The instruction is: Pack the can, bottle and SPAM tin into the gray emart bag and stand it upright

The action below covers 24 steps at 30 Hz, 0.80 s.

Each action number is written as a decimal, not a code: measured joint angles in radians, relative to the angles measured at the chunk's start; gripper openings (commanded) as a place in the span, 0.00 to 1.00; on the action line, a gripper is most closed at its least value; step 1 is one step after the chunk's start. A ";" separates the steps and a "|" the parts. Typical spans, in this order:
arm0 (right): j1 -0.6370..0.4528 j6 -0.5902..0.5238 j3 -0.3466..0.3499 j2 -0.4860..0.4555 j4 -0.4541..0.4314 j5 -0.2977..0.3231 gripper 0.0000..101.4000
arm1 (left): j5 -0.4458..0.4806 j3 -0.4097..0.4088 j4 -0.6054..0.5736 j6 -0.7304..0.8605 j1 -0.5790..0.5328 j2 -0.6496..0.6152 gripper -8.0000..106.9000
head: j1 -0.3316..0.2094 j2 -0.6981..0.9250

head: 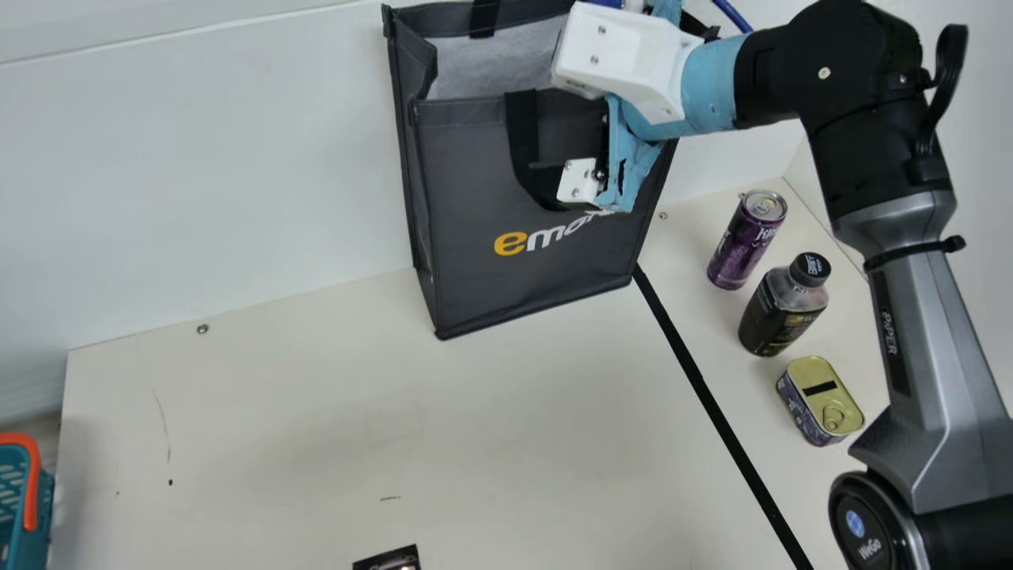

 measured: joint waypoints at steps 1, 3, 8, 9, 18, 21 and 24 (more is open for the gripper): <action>0.000 -0.005 0.005 0.001 0.002 0.000 0.87 | 0.000 0.000 0.000 0.000 0.000 0.000 0.85 | 0.000 0.000; 0.001 -0.017 0.015 0.004 0.003 0.001 0.74 | 0.000 0.000 0.000 0.000 0.000 0.000 0.85 | 0.000 0.002; 0.003 -0.042 0.036 0.009 0.017 -0.001 0.41 | 0.000 0.000 0.000 0.000 0.000 0.000 0.85 | -0.002 0.002; 0.003 -0.046 0.041 0.009 0.023 -0.001 0.34 | 0.000 0.000 0.000 0.000 0.000 0.000 0.85 | -0.002 0.002; 0.003 -0.077 0.066 0.015 0.051 0.000 0.00 | 0.000 0.000 0.000 0.000 0.000 0.000 0.85 | -0.002 0.000; 0.004 -0.077 0.074 0.011 0.055 0.000 0.00 | 0.000 0.000 0.000 0.000 0.000 0.000 0.85 | -0.002 0.002; 0.007 -0.074 0.081 -0.001 0.059 0.004 0.00 | 0.000 0.000 0.000 0.000 0.000 0.000 0.85 | -0.002 0.000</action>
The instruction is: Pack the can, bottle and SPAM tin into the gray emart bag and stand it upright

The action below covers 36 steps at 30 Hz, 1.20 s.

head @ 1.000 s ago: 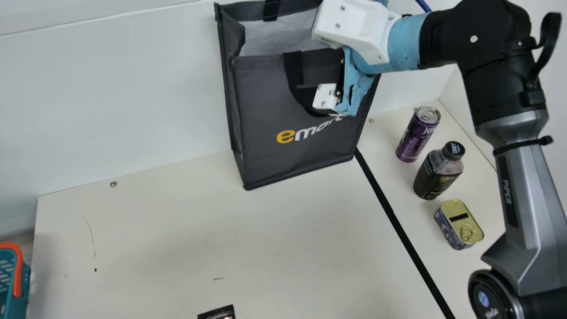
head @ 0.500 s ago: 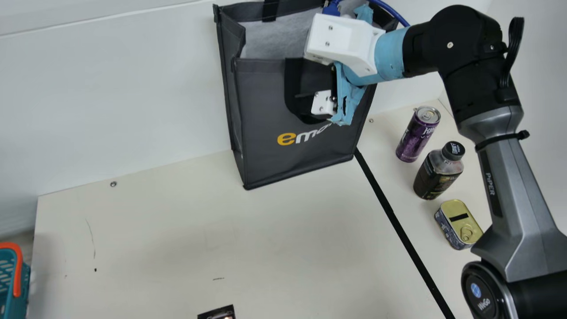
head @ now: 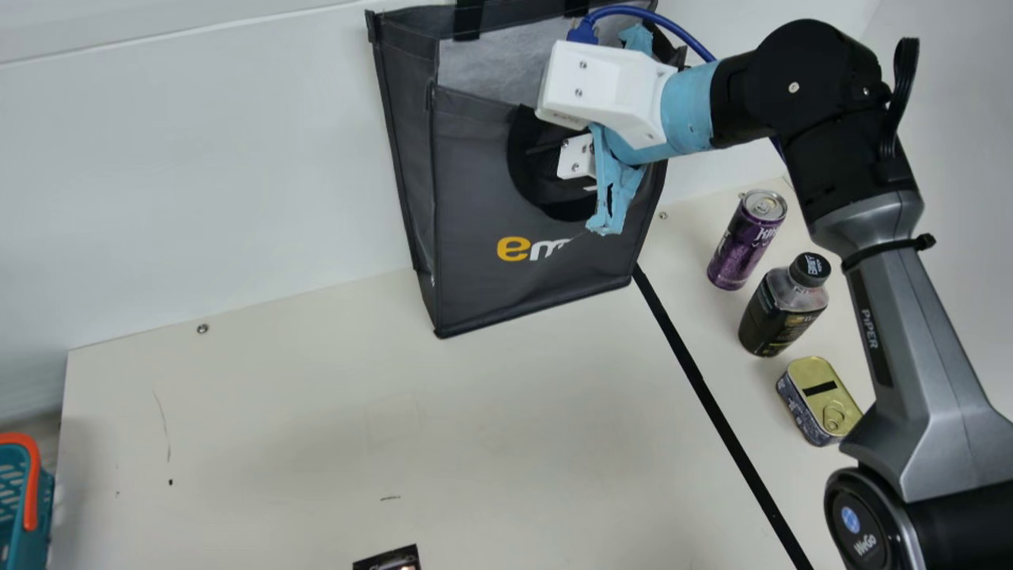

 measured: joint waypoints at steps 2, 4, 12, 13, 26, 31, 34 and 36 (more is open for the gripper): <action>0.002 0.005 0.003 -0.009 0.002 0.002 0.00 | 0.000 0.000 0.000 0.000 0.000 0.000 0.85 | 0.000 0.002; 0.004 0.012 0.007 -0.023 0.003 0.002 0.00 | 0.000 0.000 0.000 0.000 0.000 0.000 0.85 | 0.000 0.000; 0.022 0.046 0.021 -0.085 0.001 0.001 0.00 | 0.000 0.000 0.000 0.000 0.000 0.000 0.85 | 0.000 0.002; 0.023 0.051 0.022 -0.094 0.000 0.001 0.00 | 0.000 0.000 0.000 0.000 0.000 0.000 0.85 | 0.000 0.000; 0.076 0.112 0.053 -0.202 -0.038 0.001 0.00 | 0.000 0.000 0.000 0.000 0.000 0.000 0.85 | 0.002 0.002; 0.100 0.130 0.066 -0.248 -0.052 0.000 0.00 | 0.000 0.000 0.000 0.000 0.000 0.000 0.85 | 0.000 0.002; 0.113 0.135 0.075 -0.272 -0.062 -0.001 0.00 | 0.000 0.000 0.000 0.000 0.000 0.000 0.85 | 0.000 0.000; 0.121 0.136 0.083 -0.290 -0.065 -0.001 0.00 | 0.000 0.000 0.000 0.000 0.000 0.000 0.85 | 0.000 0.002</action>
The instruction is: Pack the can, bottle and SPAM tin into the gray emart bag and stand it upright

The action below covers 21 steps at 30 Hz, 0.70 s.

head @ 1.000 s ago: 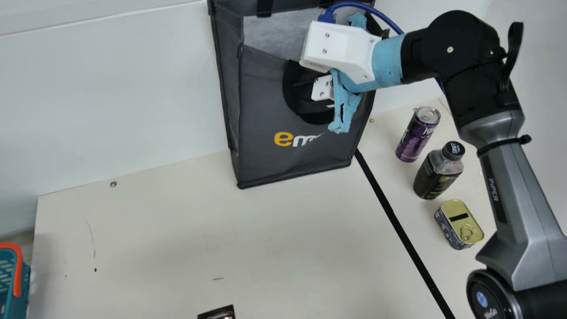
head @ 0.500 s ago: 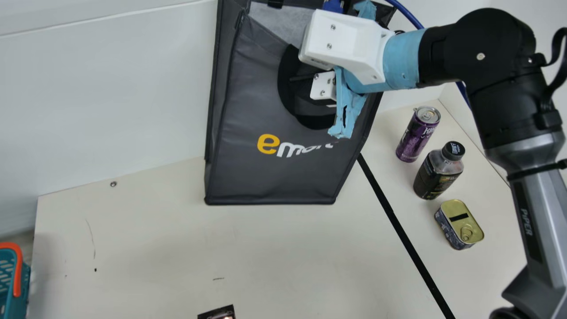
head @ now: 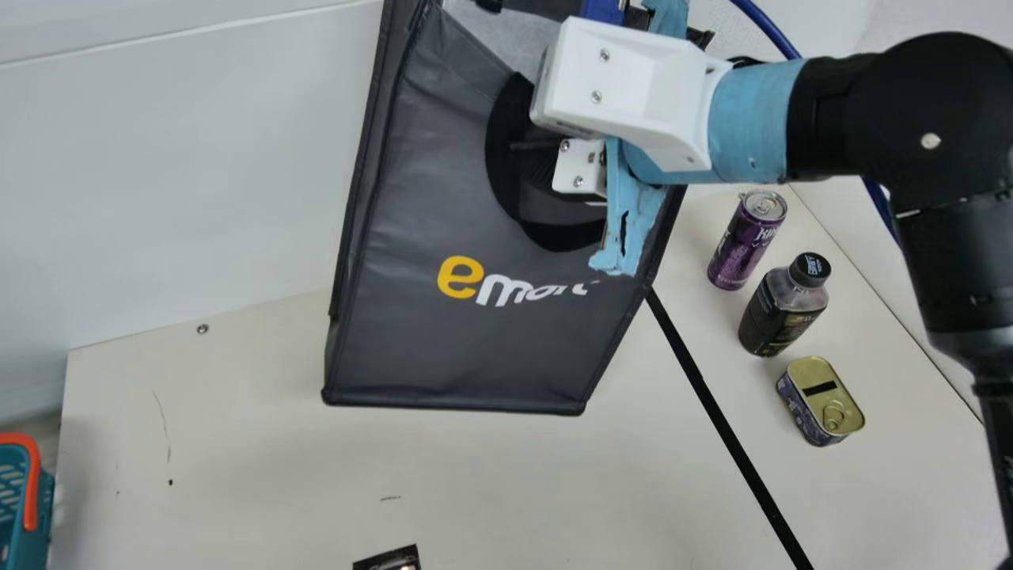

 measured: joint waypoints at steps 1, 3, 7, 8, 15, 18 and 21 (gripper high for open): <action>0.005 0.003 0.006 -0.011 -0.005 0.000 0.00 | 0.000 0.000 0.000 0.000 0.000 0.000 0.85 | 0.000 -0.002; 0.015 0.006 0.017 -0.030 -0.008 -0.001 0.00 | 0.000 0.000 0.000 0.000 0.000 0.000 0.85 | 0.000 -0.002; 0.035 0.010 0.039 -0.066 -0.023 -0.001 0.00 | 0.000 0.000 0.000 0.000 0.000 0.000 0.85 | 0.000 -0.002; 0.039 0.010 0.045 -0.075 -0.023 0.000 0.00 | 0.000 0.000 0.000 0.000 0.000 0.000 0.85 | 0.000 -0.002; 0.071 0.011 0.086 -0.132 -0.041 -0.001 0.00 | 0.000 0.000 0.000 0.000 0.000 0.000 0.85 | 0.000 -0.002; 0.084 0.011 0.101 -0.153 -0.047 -0.001 0.00 | 0.000 0.000 0.000 0.000 0.000 0.000 0.85 | 0.000 -0.002; 0.098 0.011 0.117 -0.173 -0.051 -0.001 0.00 | 0.000 0.000 0.000 0.000 0.000 0.000 0.85 | 0.000 -0.002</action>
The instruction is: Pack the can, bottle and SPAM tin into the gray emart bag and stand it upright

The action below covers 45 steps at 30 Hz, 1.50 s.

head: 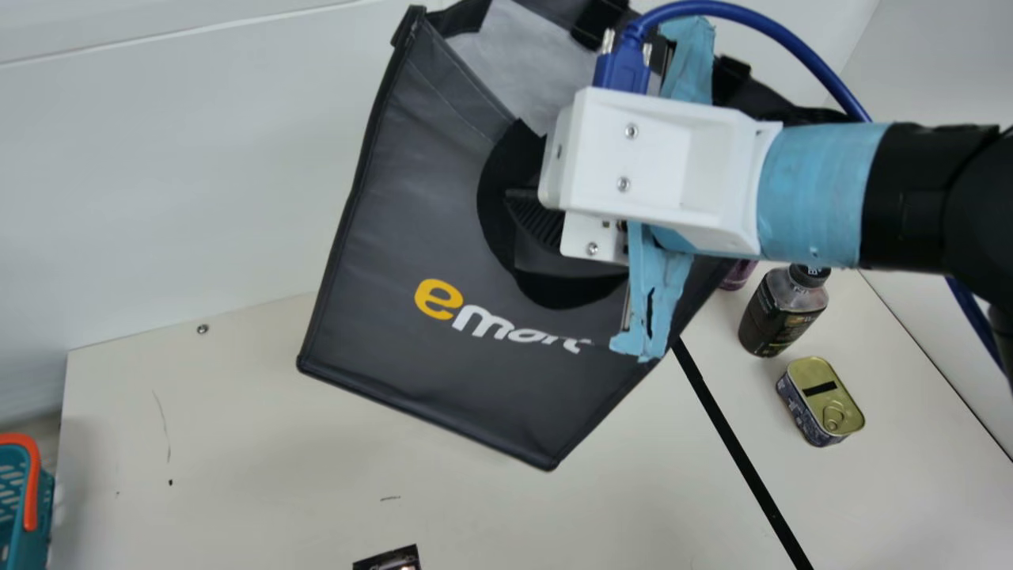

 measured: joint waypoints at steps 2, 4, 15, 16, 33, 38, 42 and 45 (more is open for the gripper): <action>0.010 0.002 0.013 -0.012 -0.005 0.000 0.00 | 0.000 0.000 0.000 0.000 0.000 0.000 0.85 | 0.000 0.002; 0.017 0.003 0.027 -0.022 -0.011 0.000 0.00 | 0.000 0.000 0.000 0.000 0.000 0.000 0.85 | 0.000 0.002; 0.032 -0.004 0.133 -0.064 -0.035 -0.001 0.00 | 0.000 0.000 0.000 0.000 0.000 0.000 0.85 | 0.000 0.000; 0.033 -0.004 0.140 -0.067 -0.036 -0.002 0.00 | 0.000 0.000 0.000 0.000 0.000 0.000 0.85 | 0.000 0.000; 0.153 0.044 0.318 -0.138 -0.077 -0.003 0.00 | 0.000 0.000 0.000 0.000 0.000 0.000 0.85 | 0.000 0.000; 0.186 0.069 0.354 -0.155 -0.081 -0.003 0.00 | 0.000 0.000 0.000 0.000 0.000 0.000 0.85 | 0.000 0.000; 0.214 0.094 0.377 -0.168 -0.085 -0.003 0.00 | 0.000 0.000 0.000 0.000 0.000 0.000 0.85 | 0.000 0.000; 0.235 0.115 0.393 -0.178 -0.087 -0.003 0.00 | 0.000 0.000 0.000 0.000 0.000 0.000 0.85 | 0.000 0.002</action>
